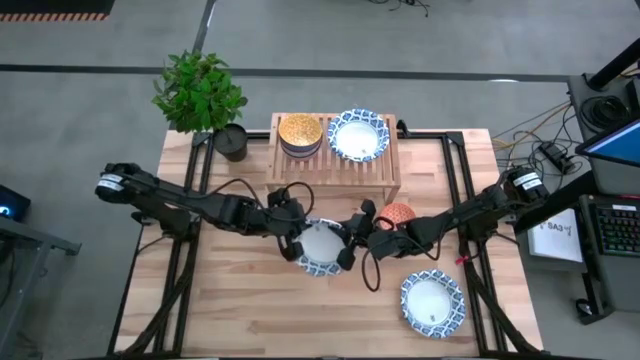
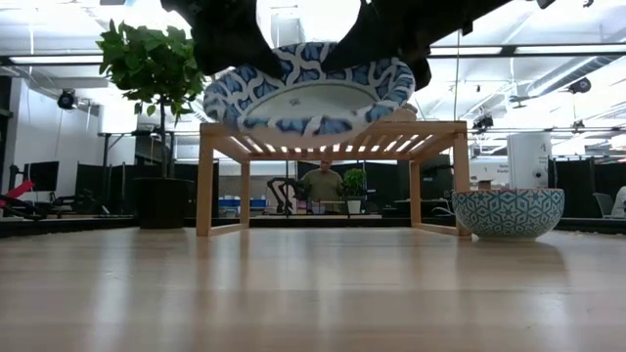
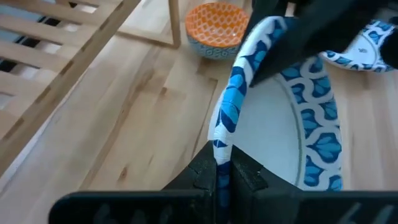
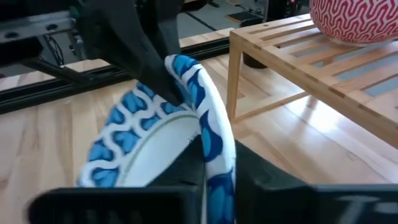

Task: Place and stack bowls onto a shelf
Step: Stack the white patterned bowl on top of the other white patterned bowl on the shelf

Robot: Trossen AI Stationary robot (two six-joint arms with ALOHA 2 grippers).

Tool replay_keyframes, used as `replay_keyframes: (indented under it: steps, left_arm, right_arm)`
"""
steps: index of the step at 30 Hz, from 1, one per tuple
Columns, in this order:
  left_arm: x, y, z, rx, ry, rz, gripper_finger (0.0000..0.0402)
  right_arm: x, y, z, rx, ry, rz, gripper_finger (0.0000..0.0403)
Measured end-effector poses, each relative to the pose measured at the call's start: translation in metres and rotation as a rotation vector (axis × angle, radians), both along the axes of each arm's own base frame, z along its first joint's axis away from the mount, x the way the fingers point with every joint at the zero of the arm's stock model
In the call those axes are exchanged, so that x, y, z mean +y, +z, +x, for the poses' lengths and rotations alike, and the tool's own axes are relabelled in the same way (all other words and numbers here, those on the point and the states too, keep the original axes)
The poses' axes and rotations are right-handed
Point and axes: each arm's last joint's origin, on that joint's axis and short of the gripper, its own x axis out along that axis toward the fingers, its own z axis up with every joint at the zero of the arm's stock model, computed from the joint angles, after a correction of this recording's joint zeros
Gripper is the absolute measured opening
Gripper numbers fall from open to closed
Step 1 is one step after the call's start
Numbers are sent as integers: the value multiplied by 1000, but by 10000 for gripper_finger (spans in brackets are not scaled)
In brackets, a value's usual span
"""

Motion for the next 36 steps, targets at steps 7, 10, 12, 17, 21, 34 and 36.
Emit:
replay_keyframes:
  steps: [7, 10, 12, 17, 21, 34, 36]
  left_arm:
    - [-1, 1, 1, -5, -42, 23, 30]
    - [-1, 2, 1, -3, -59, 45, 65]
    - [-1, 2, 1, 2, -73, 63, 91]
    - [0, 8, -4, -4, -120, 125, 147]
    - [2, 20, -12, -30, -157, 178, 176]
    - [10, 57, -50, -149, -204, 262, 183]
    - [12, 56, -58, -173, -200, 259, 179]
  right_arm:
    - [0, 0, 0, -1, 11, 3, 10]
    - [0, 1, 0, -2, 12, 4, 9]
    - [1, 2, 1, -4, 14, 5, 9]
    - [1, 7, 0, 1, 45, 22, 9]
    - [-3, 13, -1, 53, 36, 60, 9]
    - [-44, 99, -15, 289, -141, 99, 9]
    - [-58, 126, -24, 290, -171, 87, 9]
